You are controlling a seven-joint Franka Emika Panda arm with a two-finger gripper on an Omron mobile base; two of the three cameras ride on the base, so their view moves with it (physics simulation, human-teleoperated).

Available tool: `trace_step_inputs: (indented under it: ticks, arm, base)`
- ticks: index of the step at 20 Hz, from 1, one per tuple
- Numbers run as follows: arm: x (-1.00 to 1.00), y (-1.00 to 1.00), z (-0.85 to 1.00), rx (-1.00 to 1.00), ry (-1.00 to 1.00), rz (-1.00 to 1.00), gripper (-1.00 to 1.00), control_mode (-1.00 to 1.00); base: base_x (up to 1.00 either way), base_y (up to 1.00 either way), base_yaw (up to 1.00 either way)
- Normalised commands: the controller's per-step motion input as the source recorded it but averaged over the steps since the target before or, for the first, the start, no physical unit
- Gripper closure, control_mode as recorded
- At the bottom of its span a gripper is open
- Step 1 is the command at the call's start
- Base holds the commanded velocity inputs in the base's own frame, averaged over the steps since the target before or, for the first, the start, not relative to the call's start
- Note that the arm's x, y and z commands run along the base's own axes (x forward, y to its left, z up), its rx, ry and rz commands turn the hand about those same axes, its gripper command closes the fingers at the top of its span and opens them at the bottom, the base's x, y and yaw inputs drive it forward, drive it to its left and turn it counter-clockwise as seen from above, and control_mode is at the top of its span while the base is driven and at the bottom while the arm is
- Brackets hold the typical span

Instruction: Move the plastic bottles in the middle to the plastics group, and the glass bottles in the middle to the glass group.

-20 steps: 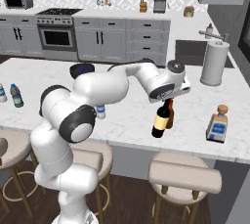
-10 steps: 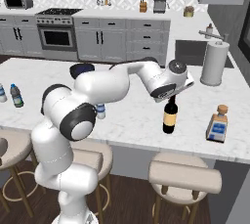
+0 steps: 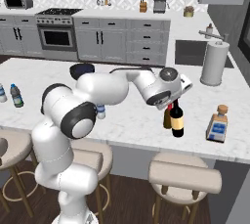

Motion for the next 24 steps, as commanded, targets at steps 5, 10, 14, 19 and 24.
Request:
trace_step_inputs:
  ticks: [5,10,14,19,24]
  arm:
    - [0.15,-0.18,-0.2,0.0,0.0,0.07,1.0,-1.0]
    - [0.06,-0.32,-0.24,0.0,0.01,0.11,1.0,-1.0]
    - [0.0,-0.15,-0.32,0.01,0.03,0.11,1.0,-1.0]
    - [0.03,0.04,-0.34,0.03,0.13,0.05,-1.0,-1.0]
    - [0.0,0.0,-0.04,0.01,0.04,0.01,-1.0,-1.0]
  base:
    - [0.0,0.0,0.0]
    - [0.0,0.0,0.0]
    - [0.0,0.0,0.0]
    - [0.0,0.0,0.0]
    - [0.0,0.0,0.0]
